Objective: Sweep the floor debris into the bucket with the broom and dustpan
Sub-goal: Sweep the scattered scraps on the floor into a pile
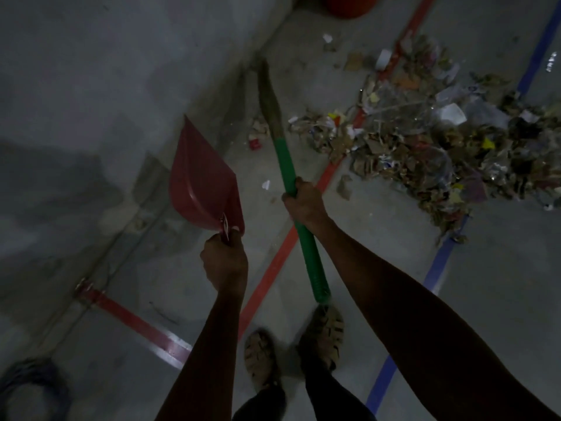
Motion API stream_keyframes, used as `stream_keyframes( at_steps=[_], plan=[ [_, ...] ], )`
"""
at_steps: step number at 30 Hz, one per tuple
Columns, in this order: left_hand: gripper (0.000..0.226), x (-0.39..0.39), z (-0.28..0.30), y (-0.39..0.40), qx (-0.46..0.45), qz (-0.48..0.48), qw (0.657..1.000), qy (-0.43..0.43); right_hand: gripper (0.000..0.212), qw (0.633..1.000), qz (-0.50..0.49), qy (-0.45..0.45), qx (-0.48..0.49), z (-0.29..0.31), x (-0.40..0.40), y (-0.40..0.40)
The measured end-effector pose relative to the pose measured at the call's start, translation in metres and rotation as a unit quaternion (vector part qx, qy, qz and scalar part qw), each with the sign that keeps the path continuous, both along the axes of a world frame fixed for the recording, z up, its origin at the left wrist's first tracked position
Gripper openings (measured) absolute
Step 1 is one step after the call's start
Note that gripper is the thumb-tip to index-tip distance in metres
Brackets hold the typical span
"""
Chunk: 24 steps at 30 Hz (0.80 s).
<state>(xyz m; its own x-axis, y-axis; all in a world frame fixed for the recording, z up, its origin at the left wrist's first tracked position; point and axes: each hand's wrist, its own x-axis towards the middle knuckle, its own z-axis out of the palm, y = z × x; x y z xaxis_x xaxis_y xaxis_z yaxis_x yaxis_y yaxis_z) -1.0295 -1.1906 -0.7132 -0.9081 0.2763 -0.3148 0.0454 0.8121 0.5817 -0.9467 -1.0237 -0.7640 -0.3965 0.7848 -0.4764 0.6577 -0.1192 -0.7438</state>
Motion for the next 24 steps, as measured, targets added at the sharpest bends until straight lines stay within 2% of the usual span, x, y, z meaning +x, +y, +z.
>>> stream_keyframes(
  at_steps=[1,4,5,8,11,14,17,19,24],
  plan=[
    [0.042,-0.006,-0.003,0.001,0.000,0.006,1.000,0.000,0.007,1.000,0.020,-0.016,-0.002,-0.007,-0.013,0.001],
    [0.043,-0.023,-0.015,0.000,-0.009,0.018,1.000,-0.019,0.031,0.997,0.041,-0.060,-0.034,-0.034,-0.048,0.000],
    [0.044,-0.029,-0.021,0.000,-0.013,0.018,0.999,-0.023,0.033,0.995,0.036,-0.067,-0.060,-0.042,-0.058,-0.001],
    [0.045,-0.045,-0.033,-0.002,-0.022,0.008,0.999,-0.027,0.031,0.988,-0.018,-0.067,-0.140,-0.064,-0.078,-0.002],
    [0.041,-0.065,-0.035,-0.002,-0.053,-0.014,0.998,-0.030,0.032,0.977,-0.092,-0.071,-0.180,-0.077,-0.082,-0.003],
    [0.042,-0.086,-0.035,-0.003,-0.055,-0.034,0.997,-0.031,0.030,0.969,-0.158,-0.065,-0.179,-0.078,-0.077,-0.009],
    [0.041,-0.106,-0.032,-0.002,-0.059,-0.041,0.997,-0.022,0.028,0.948,-0.258,-0.033,-0.186,-0.071,-0.062,-0.011],
    [0.040,-0.115,-0.028,0.001,-0.058,-0.050,0.997,-0.012,0.028,0.934,-0.312,-0.044,-0.170,-0.062,-0.050,-0.009],
    [0.041,-0.132,-0.021,0.011,-0.050,-0.069,0.996,-0.010,0.026,0.932,-0.348,-0.048,-0.091,-0.030,-0.040,-0.004]
  ],
)
